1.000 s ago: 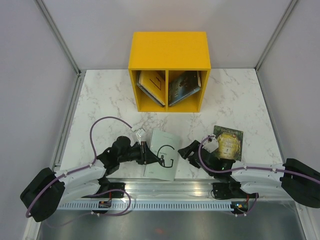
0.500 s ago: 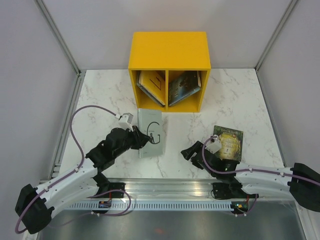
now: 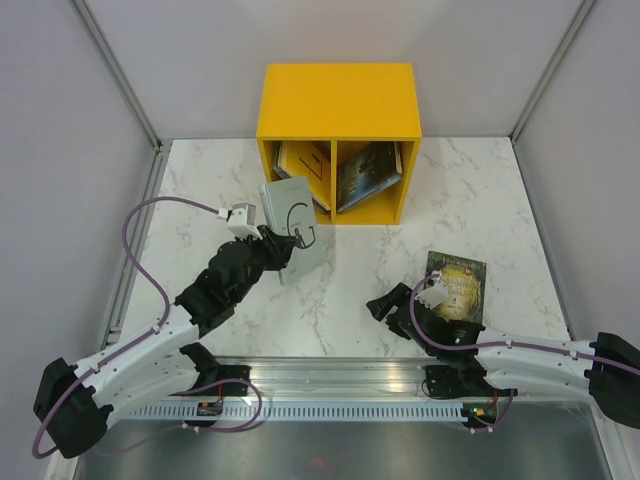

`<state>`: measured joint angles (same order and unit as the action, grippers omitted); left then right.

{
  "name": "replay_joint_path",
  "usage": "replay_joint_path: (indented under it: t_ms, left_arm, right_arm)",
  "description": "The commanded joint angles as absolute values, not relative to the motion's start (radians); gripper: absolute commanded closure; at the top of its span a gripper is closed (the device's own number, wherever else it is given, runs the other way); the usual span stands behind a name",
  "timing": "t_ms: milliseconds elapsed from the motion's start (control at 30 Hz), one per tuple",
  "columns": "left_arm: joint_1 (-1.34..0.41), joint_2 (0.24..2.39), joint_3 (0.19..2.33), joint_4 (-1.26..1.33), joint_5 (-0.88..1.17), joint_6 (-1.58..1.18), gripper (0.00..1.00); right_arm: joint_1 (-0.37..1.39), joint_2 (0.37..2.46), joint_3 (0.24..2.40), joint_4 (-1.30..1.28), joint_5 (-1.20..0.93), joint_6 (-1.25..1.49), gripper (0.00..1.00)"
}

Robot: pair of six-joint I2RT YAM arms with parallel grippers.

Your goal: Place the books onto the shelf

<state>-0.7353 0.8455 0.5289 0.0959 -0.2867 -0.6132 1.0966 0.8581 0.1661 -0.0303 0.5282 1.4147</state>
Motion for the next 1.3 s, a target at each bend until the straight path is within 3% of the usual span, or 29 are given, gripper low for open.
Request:
replay_joint_path:
  t_ms: [0, 767, 1267]
  left_arm:
    - [-0.735, 0.851, 0.623, 0.389, -0.342, -0.551, 0.98]
    - [-0.735, 1.175, 0.765, 0.850, -0.637, -0.383, 0.98]
    - [-0.739, 1.423, 0.810, 1.181, -0.770, -0.370, 0.98]
  right_arm:
    - [1.100, 0.867, 0.132, -0.117, 0.554, 1.407, 0.20]
    - [1.098, 0.914, 0.124, -0.109, 0.560, 1.402, 0.19]
    - [1.098, 1.143, 0.147, 0.035, 0.506, 1.387, 0.19]
